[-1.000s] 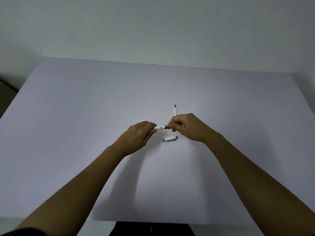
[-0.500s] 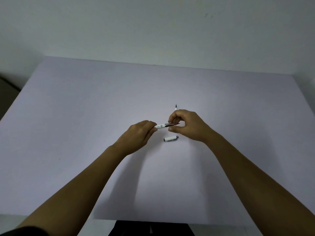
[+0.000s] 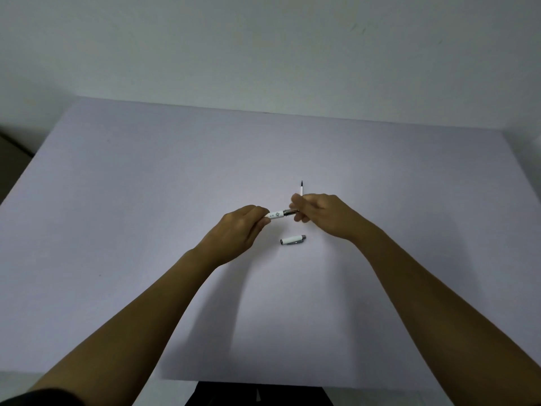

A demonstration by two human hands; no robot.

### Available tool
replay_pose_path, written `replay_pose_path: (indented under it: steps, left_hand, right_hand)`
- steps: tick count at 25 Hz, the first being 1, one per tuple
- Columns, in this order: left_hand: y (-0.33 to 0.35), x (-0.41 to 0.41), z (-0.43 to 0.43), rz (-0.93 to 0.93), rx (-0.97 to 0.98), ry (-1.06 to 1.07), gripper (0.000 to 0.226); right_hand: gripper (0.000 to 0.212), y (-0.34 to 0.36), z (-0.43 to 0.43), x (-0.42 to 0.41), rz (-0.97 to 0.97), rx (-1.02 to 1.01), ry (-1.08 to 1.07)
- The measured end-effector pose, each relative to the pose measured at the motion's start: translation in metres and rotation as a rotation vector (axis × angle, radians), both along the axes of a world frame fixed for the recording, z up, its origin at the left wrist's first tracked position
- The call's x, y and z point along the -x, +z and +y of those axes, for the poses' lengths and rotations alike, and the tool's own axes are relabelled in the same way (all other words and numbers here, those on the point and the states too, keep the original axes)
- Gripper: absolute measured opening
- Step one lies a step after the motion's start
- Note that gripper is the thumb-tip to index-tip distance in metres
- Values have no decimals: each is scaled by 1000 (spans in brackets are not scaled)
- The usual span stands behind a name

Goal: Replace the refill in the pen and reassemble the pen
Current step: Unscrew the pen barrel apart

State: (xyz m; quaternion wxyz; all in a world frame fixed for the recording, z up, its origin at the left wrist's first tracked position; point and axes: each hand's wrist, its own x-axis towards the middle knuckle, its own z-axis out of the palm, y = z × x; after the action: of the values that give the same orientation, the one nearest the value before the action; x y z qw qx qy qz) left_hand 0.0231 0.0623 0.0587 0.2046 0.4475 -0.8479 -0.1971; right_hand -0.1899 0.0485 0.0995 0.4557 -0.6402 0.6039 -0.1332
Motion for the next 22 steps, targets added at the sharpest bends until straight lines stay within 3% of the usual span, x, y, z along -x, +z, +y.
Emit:
replay_pose_path:
  steps: [2,6,11,15,17,22]
  left_hand:
    - [0,0,-1,-6,7,-6,38]
    - [-3,-1,-1,-4,-9,-8,40]
    - [2,0,-1,30,2,-5,39]
    - [3,1,-2,25,4,-13,38]
    - [3,0,-1,32,5,-6,38]
    - [5,0,0,36,2,4,38]
  right_hand:
    - [47,3,-1,1,9,-19,22]
    - [16,5,-4,4,-26,48,46]
    - [47,6,-5,2,59,-16,6]
    - [17,9,-4,4,-12,49,68]
    - [30,10,-5,4,-70,35,28]
    - [37,10,-4,1,57,-20,32]
